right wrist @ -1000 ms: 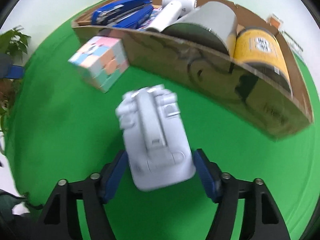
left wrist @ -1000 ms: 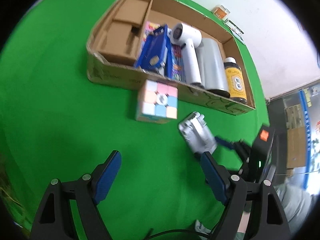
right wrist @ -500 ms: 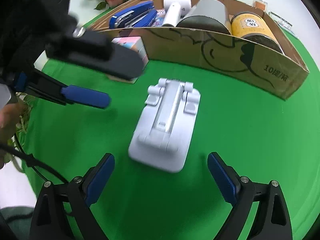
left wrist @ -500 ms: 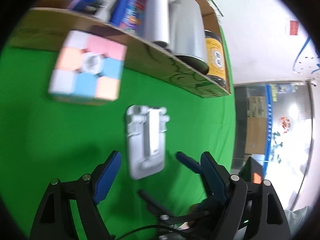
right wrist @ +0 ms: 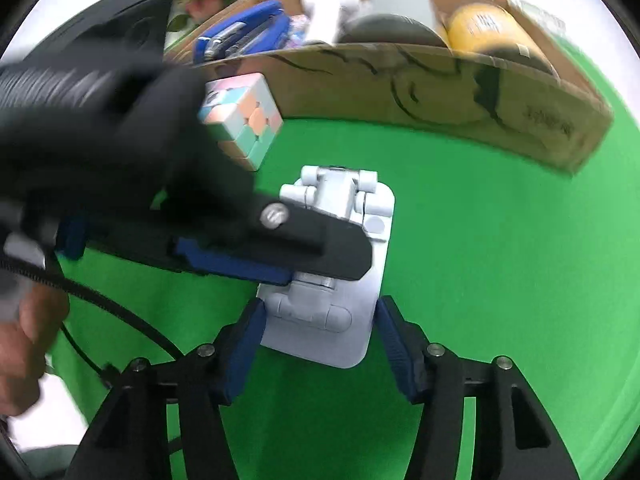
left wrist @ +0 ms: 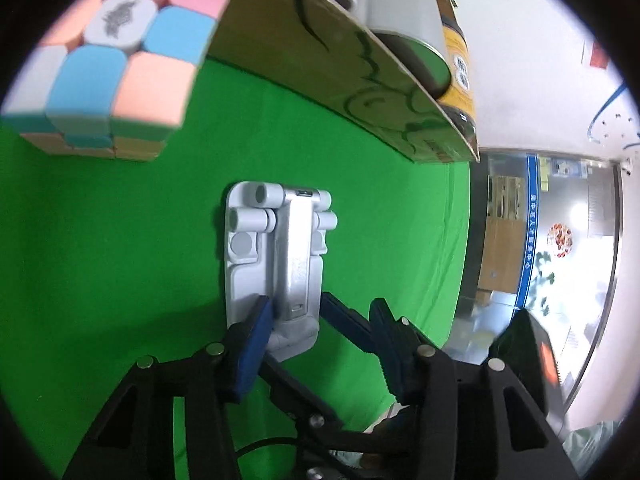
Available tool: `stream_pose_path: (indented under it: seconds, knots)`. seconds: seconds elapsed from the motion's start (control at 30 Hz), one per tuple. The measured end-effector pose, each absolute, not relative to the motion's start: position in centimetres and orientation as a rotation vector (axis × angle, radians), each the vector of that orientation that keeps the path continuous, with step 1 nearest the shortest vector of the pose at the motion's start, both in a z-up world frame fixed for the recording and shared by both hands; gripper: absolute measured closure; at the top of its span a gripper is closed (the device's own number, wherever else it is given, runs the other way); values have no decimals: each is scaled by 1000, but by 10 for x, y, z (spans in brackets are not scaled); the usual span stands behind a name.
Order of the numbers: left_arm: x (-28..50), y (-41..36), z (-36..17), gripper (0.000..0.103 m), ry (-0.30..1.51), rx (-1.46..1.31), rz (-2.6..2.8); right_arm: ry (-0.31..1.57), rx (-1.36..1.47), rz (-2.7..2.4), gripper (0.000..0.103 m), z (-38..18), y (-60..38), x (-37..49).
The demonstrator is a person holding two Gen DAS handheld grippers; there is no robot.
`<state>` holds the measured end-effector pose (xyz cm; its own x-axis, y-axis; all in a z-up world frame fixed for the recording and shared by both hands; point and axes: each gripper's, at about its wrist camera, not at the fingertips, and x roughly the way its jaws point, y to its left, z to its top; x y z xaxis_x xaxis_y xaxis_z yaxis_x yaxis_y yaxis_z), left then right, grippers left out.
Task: Organize rigid objects
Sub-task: 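Move the right tool to the white phone stand and grasp it, then lift the white phone stand and carry it over the box with the right gripper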
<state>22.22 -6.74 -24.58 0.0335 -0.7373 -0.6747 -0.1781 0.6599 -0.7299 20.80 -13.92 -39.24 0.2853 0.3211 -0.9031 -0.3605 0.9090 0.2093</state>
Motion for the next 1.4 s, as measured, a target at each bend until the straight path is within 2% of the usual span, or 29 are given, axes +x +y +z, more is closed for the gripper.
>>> stream_pose_path:
  seconds: [0.1, 0.17, 0.33, 0.37, 0.43, 0.47, 0.57, 0.63, 0.67, 0.7, 0.93, 0.97, 1.0, 1.07, 1.23, 1.4]
  knots:
    - [217, -78, -240, 57, 1503, -724, -513, 1217, -19, 466, 48, -394, -146, 210]
    - [214, -78, -240, 66, 1510, -712, -502, 1231, 14, 471, 48, -402, -145, 225]
    - [214, -67, -235, 65, 1507, -717, -455, 1226, 16, 456, 43, -406, -150, 231]
    - [215, -62, -231, 59, 1494, -698, -429, 1219, 11, 452, 40, -406, -150, 230]
    - [214, -41, -223, 46, 1457, -680, -330, 1169, -43, 415, 15, -405, -141, 222]
    - [211, -28, -222, 37, 1429, -710, -302, 1155, -60, 405, 13, -405, -137, 220]
    - [209, -10, -229, 35, 1440, -808, -307, 1152, -118, 373, 12, -426, -103, 222]
    - [212, -14, -232, 35, 1464, -776, -338, 1125, -154, 351, 17, -427, -90, 207]
    - [213, -19, -234, 35, 1480, -739, -355, 1117, -158, 341, 22, -427, -86, 202]
    - [215, -26, -237, 35, 1493, -722, -366, 1103, -153, 318, 35, -427, -86, 203]
    - [211, -68, -254, 38, 1578, -694, -479, 1140, 2, 339, 38, -421, -102, 212]
    - [210, -74, -255, 42, 1593, -663, -491, 1159, 56, 341, 38, -420, -107, 215]
    - [208, -77, -255, 56, 1603, -642, -496, 1182, 130, 346, 38, -421, -112, 218]
    - [206, -80, -256, 65, 1611, -643, -502, 1230, 293, 368, 38, -423, -121, 223]
    - [208, -95, -243, 69, 1597, -588, -521, 1258, 454, 407, 38, -422, -131, 228]
    - [216, -106, -205, 72, 1540, -577, -558, 1209, 491, 428, 38, -383, -136, 208]
